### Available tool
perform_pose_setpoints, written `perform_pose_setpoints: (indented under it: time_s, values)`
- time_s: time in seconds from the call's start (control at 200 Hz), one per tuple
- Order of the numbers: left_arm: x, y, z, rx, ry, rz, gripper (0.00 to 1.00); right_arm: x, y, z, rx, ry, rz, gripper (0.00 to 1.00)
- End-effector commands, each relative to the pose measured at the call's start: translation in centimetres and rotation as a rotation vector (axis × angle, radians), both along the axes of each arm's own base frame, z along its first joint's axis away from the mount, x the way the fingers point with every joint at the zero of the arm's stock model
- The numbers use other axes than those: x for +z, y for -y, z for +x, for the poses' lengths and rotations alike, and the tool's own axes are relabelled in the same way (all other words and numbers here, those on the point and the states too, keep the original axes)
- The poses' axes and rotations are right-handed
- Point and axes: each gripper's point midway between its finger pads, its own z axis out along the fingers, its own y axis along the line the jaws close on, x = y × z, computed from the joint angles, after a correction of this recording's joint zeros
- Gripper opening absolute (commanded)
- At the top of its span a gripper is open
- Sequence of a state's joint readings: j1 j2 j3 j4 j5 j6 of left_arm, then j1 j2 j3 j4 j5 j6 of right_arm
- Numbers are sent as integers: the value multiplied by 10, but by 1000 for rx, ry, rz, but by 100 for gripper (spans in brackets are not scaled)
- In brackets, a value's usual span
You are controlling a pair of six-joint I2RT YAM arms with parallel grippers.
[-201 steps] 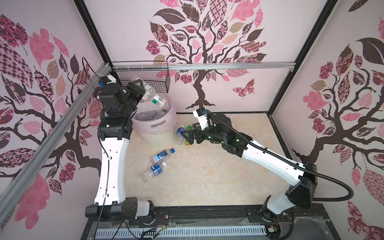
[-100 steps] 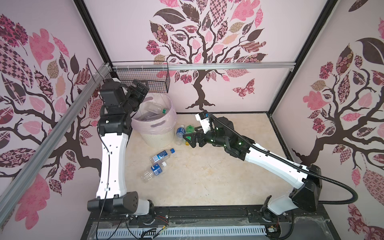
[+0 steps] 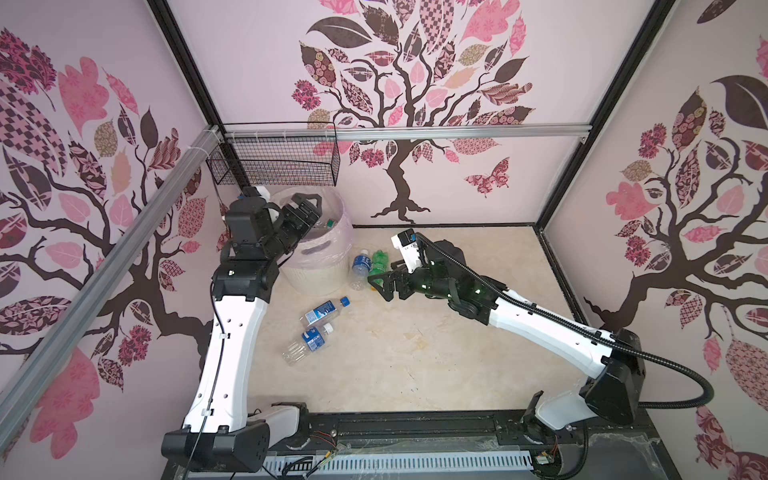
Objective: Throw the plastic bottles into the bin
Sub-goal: 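Carry the green-label bottle over the bin with the left gripper and release it, then move the left gripper down toward the blue-label white-cap bottle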
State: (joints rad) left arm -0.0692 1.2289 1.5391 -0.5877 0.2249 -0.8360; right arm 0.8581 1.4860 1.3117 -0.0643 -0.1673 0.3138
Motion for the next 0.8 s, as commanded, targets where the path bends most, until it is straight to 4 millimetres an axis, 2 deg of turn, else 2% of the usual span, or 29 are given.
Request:
perform_pose_setpoints:
  time_s: [0.0,0.115,0.235,0.495,0.65,0.795]
  values:
    - [-19,18,-16,-77,-38,125,97,26,13,-6,-23,53,37,100]
    - [-58,22,-28,-101,-151,208,97,20,19,-8,-33,57,16,99]
    - [-101,14,-43,-87,-274,262,97,15,26,-11,-43,62,-1,99]
    - [-179,1,-79,-101,-503,341,97,-1,40,-13,-70,56,-27,99]
    - [-222,-7,-96,-82,-640,362,97,-18,41,-14,-62,51,-72,100]
    - [-254,-21,-101,-13,-734,383,97,-30,43,-15,-57,45,-97,100]
